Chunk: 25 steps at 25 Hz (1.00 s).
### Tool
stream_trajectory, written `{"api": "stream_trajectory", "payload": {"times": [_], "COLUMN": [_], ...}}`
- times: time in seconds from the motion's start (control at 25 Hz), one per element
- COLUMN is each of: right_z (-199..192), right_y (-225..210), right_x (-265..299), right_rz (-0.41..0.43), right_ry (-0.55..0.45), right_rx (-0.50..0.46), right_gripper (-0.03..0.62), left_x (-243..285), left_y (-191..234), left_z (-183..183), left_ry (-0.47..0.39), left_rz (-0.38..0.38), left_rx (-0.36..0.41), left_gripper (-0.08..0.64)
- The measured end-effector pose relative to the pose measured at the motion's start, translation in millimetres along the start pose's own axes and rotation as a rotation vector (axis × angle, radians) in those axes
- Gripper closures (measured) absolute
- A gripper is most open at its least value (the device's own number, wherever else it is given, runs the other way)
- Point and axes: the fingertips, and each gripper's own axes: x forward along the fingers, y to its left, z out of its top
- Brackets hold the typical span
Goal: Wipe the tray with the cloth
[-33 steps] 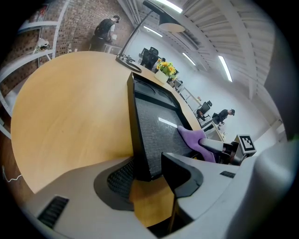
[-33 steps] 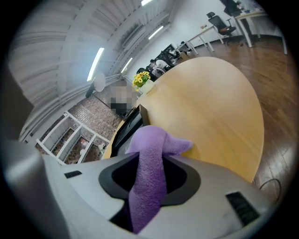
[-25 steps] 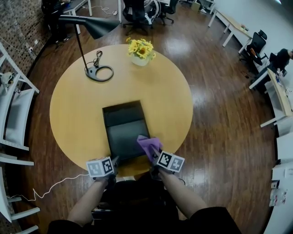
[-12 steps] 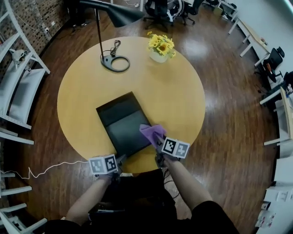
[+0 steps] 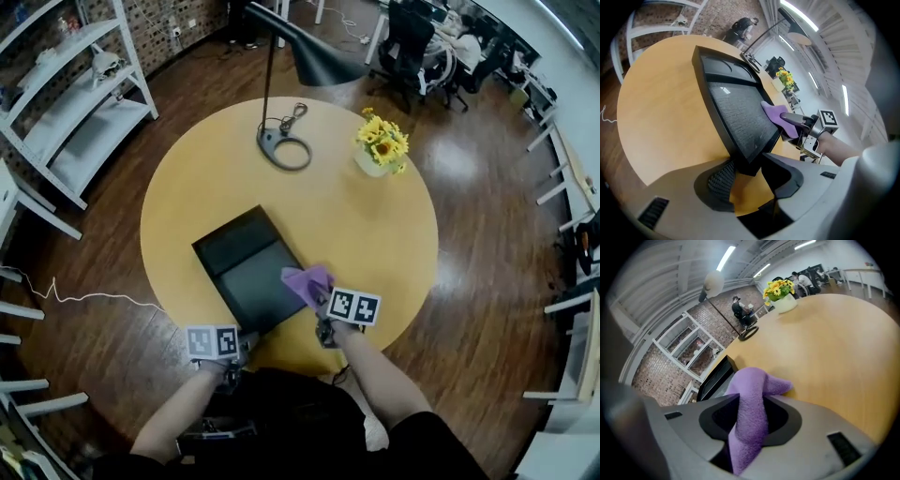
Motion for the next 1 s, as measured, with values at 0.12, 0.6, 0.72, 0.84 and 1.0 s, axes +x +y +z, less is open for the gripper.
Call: {"api": "stream_trajectory", "payload": {"times": [0.12, 0.6, 0.72, 0.84, 1.0], "right_z": [19.0, 55.9, 57.1, 56.9, 41.5], "right_y": [-8.6, -36.5, -44.5, -44.0, -47.0], "right_x": [6.1, -2.5, -17.4, -35.1, -40.7], "right_rz": [0.027, -0.088, -0.113, -0.099, -0.116], "right_ry": [0.053, -0.047, -0.127, -0.218, -0.286], "right_rx": [-0.077, -0.296, -0.212, -0.062, 0.172], "right_gripper": [0.462, 0.454, 0.47, 0.474, 0.473], "left_x": [12.7, 53.0, 55.3, 34.1, -7.7], "left_y": [-17.0, -65.5, -64.5, -61.2, -9.8], "left_z": [-1.9, -7.4, -5.0, 16.7, 100.8], "left_ry": [-0.046, -0.047, -0.001, -0.018, -0.182], "left_rz": [0.018, 0.034, -0.006, -0.046, 0.066], "left_rx": [-0.037, 0.028, 0.035, 0.087, 0.239], "left_gripper": [0.396, 0.37, 0.368, 0.37, 0.37]}}
